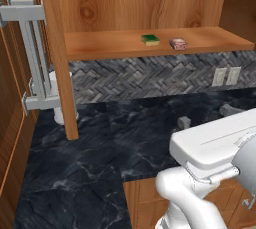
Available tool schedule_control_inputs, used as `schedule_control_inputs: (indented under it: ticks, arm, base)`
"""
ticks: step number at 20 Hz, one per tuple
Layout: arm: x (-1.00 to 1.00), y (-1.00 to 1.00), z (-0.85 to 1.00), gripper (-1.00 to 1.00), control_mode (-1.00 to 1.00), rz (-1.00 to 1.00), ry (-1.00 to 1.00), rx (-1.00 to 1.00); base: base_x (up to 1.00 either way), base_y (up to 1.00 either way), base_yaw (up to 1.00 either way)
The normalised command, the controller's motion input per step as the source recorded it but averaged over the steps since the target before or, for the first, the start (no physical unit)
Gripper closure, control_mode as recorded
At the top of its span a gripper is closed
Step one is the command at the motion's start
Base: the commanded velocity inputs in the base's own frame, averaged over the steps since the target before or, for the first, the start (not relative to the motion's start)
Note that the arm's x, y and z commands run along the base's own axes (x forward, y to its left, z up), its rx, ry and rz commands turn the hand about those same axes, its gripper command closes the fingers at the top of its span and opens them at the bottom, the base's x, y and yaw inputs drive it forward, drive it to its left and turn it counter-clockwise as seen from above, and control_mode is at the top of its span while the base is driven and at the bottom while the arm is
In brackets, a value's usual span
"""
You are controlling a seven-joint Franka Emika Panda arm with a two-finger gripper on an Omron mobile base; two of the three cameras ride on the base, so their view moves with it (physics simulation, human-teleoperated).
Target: Pick up the bar soap and sponge from the sink, and place them back in the cabinet, and close the cabinet doors.
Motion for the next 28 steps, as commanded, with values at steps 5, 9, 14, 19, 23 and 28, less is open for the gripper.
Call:
schedule_control_inputs:
  ticks: [5, 9, 14, 19, 23, 28]
  arm:
    - [-0.38, 0.23, -0.03, -1.0, -1.0, 0.04, -0.02, 0.0]
    - [-0.08, 0.23, -0.15, -1.0, -1.0, 0.01, -0.02, 0.0]
    - [0.0, 0.28, -0.18, -1.0, -1.0, 0.01, -0.01, 0.0]
    - [0.0, 0.28, -0.14, -1.0, -1.0, 0.0, -0.01, 0.0]
    - [0.0, 0.24, -0.09, -1.0, -1.0, 0.0, -0.04, 0.0]
    - [0.08, 0.2, 0.0, -1.0, -1.0, 0.0, -0.04, 0.0]
  base:
    - [0.0, 0.0, 0.0]
    - [0.0, 0.0, 0.0]
    - [0.0, 0.0, 0.0]
    - [0.0, 0.0, 0.0]
    - [0.0, 0.0, 0.0]
    - [0.0, 0.0, 0.0]
